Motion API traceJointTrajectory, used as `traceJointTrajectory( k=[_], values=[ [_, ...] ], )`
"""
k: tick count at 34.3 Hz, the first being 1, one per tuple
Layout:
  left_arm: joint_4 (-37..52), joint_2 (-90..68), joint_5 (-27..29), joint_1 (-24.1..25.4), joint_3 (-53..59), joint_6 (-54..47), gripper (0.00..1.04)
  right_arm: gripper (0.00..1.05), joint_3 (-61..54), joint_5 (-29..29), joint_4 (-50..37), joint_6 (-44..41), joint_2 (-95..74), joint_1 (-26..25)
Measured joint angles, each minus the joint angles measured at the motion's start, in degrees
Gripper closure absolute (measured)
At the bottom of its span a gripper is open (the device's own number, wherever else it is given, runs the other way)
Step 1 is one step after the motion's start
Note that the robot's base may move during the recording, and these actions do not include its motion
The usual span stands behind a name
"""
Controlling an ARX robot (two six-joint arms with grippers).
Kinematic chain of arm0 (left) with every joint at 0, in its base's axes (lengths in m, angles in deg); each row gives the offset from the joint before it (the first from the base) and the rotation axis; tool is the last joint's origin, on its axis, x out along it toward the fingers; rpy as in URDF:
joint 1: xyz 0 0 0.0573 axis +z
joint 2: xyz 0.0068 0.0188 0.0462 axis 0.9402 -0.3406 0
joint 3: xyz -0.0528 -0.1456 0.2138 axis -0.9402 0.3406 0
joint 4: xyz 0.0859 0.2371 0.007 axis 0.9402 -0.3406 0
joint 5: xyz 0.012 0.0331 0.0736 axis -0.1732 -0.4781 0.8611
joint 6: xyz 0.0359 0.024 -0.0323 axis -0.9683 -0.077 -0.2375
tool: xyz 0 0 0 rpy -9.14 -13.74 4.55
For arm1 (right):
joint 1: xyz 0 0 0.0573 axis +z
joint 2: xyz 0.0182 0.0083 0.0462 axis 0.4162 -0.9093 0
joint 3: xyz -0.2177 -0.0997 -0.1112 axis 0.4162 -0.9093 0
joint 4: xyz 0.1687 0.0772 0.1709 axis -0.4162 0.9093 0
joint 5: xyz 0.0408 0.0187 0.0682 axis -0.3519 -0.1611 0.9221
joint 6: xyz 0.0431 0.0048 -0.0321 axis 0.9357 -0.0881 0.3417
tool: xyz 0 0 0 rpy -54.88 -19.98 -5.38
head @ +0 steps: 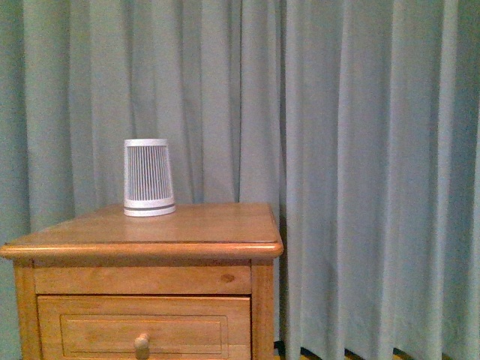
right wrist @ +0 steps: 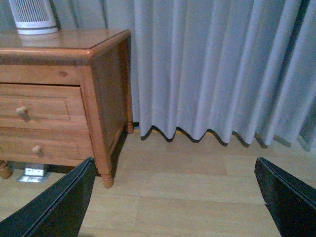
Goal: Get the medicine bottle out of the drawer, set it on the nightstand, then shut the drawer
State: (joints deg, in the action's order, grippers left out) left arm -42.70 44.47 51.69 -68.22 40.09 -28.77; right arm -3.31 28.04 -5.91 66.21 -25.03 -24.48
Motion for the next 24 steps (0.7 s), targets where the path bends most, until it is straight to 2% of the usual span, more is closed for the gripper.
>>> traceJointTrajectory(
  k=[4, 7, 10, 15, 18, 24],
  values=[
    [11.98, -12.26, 0.04, -0.33, -0.04, 1.42, 0.07, 0.07, 0.0, -0.02, 0.0, 0.0, 0.0, 0.0],
    [25.18, -26.03, 0.72, -1.31, -0.72, 1.22, 0.07, 0.07, 0.0, -0.02, 0.0, 0.0, 0.0, 0.0],
    [41.27, -44.78, 2.67, -3.19, -4.07, 0.07, 0.07, 0.07, 0.0, -0.02, 0.0, 0.0, 0.0, 0.0],
    [56.76, -67.58, 3.76, -5.16, -11.52, -0.98, 0.07, 0.07, 0.0, -0.02, 0.0, 0.0, 0.0, 0.0],
    [60.48, -79.71, 5.27, -5.88, -17.53, -0.96, 0.07, 0.07, 0.0, -0.02, 0.0, 0.0, 0.0, 0.0],
    [59.69, -96.48, 7.52, -8.72, -31.19, -0.85, 0.07, 0.07, 0.0, -0.02, 0.0, 0.0, 0.0, 0.0]
  ],
)
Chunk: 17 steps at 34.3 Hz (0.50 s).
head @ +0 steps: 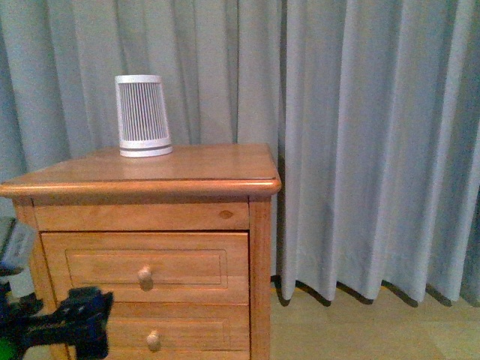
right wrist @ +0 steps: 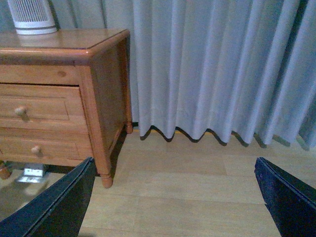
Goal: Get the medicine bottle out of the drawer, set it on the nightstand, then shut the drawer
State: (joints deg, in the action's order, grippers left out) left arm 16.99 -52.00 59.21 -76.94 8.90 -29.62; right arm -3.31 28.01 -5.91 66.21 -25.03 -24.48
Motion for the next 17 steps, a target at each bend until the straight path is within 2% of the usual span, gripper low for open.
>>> traceJointTrajectory(
  k=[7, 17],
  values=[
    [-3.37, -10.51, 0.55, -2.21, -13.99, -0.94, 0.07, 0.07, 0.0, 0.0, 0.0, 0.0, 0.0, 0.0],
    [-5.42, -22.86, 1.64, -1.38, -28.39, -1.84, 0.07, 0.07, 0.0, 0.0, 0.0, 0.0, 0.0, 0.0]
  ],
)
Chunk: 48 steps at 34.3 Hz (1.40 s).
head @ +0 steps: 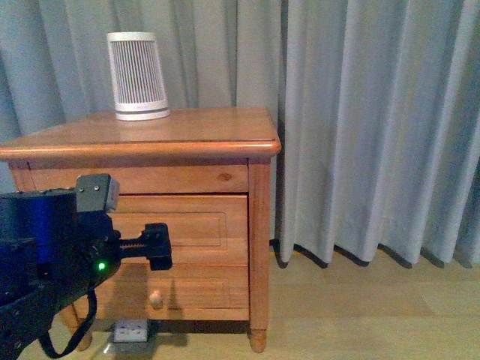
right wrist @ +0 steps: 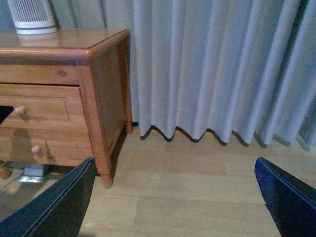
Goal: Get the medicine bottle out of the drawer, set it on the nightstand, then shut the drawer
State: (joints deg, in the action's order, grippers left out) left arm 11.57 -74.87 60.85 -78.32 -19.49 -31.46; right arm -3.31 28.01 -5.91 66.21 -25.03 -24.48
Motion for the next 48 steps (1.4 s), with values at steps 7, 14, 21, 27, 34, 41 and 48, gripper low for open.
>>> traceJointTrajectory(
  k=[7, 14, 21, 27, 34, 41, 48],
  values=[
    [0.28, -6.67, -0.59, 1.27, -7.04, -1.11, 0.07, 0.07, 0.0, 0.0, 0.0, 0.0, 0.0, 0.0],
    [2.05, -11.72, -1.68, 1.73, -11.78, -3.08, 0.07, 0.07, 0.0, 0.0, 0.0, 0.0, 0.0, 0.0],
    [2.45, -15.65, -3.02, 1.73, -16.39, -4.28, 0.07, 0.07, 0.0, 0.0, 0.0, 0.0, 0.0, 0.0],
    [1.77, -17.68, -3.26, 1.88, -19.47, -5.05, 0.07, 0.07, 0.0, 0.0, 0.0, 0.0, 0.0, 0.0],
    [0.72, -20.06, -3.48, 2.32, -23.17, -6.12, 0.07, 0.07, 0.0, 0.0, 0.0, 0.0, 0.0, 0.0],
    [0.04, -21.55, -3.39, 2.67, -25.27, -6.67, 0.11, 0.07, 0.0, 0.0, 0.0, 0.0, 0.0, 0.0],
    [0.04, -22.08, -3.15, 2.82, -26.43, -6.78, 0.38, 0.07, 0.0, 0.0, 0.0, 0.0, 0.0, 0.0]
  ],
)
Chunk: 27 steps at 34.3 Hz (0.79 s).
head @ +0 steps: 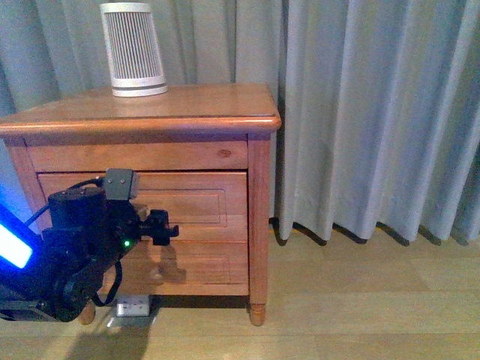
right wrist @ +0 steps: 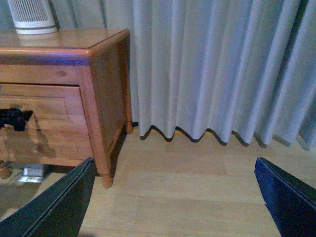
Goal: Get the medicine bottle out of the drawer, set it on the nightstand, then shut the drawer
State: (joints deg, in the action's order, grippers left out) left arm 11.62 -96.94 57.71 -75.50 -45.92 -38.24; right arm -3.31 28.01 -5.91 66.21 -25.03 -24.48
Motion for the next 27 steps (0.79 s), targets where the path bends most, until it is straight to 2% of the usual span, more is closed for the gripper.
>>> traceJointTrajectory(
  k=[4, 6, 8, 21, 27],
  values=[
    [-0.44, -0.07, -0.04, 0.2, -0.22, -0.22, 0.58, 0.07, 0.0, 0.0, 0.0, 0.0, 0.0, 0.0],
    [-0.66, -0.07, 0.26, 0.24, -0.22, -0.35, 0.71, 0.07, 0.0, 0.0, 0.0, 0.0, 0.0, 0.0],
    [-0.66, -0.07, 0.02, 0.33, -0.24, -0.37, 0.78, 0.07, 0.0, 0.0, 0.0, 0.0, 0.0, 0.0],
    [1.9, 0.26, 0.61, 0.44, 1.62, -0.96, 0.79, 0.07, 0.0, 0.0, 0.0, 0.0, 0.0, 0.0],
    [8.22, 5.9, 1.09, 0.22, 14.62, -2.16, 0.79, 0.07, 0.0, 0.02, 0.0, 0.0, 0.0, 0.0]
  ],
)
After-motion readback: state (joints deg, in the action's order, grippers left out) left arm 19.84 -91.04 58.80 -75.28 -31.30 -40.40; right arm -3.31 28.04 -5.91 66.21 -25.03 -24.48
